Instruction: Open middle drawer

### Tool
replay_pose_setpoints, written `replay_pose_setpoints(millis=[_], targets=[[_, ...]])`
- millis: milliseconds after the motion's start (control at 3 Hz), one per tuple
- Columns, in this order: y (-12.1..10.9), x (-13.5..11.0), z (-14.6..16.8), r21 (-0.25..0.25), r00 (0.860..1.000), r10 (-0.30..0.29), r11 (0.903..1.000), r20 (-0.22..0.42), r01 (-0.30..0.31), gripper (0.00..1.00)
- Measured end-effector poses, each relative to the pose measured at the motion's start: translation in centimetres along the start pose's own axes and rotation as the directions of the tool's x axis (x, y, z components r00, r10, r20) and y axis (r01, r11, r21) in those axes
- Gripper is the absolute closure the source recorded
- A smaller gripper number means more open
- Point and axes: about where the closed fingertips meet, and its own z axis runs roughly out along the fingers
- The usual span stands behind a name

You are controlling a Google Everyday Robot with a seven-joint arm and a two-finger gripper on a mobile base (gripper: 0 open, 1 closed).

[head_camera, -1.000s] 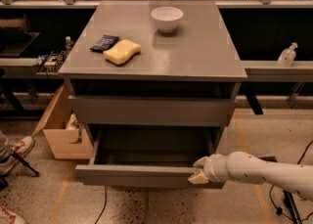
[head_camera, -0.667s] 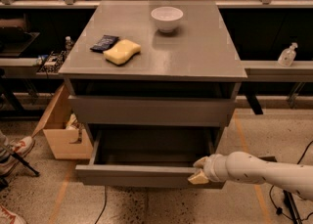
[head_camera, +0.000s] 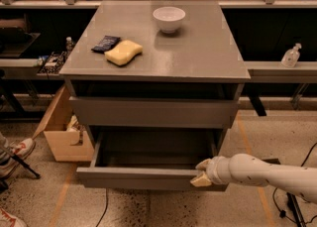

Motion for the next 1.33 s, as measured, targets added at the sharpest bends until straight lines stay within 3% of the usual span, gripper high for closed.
replay_pose_setpoints(millis=[333,1333], targets=[[0.01,0.0,0.0,0.0,1.0,0.0,1.0,0.0,0.0,0.98],[0.0,-0.03,-0.04,0.0,1.0,0.0,1.0,0.0,0.0,0.28]])
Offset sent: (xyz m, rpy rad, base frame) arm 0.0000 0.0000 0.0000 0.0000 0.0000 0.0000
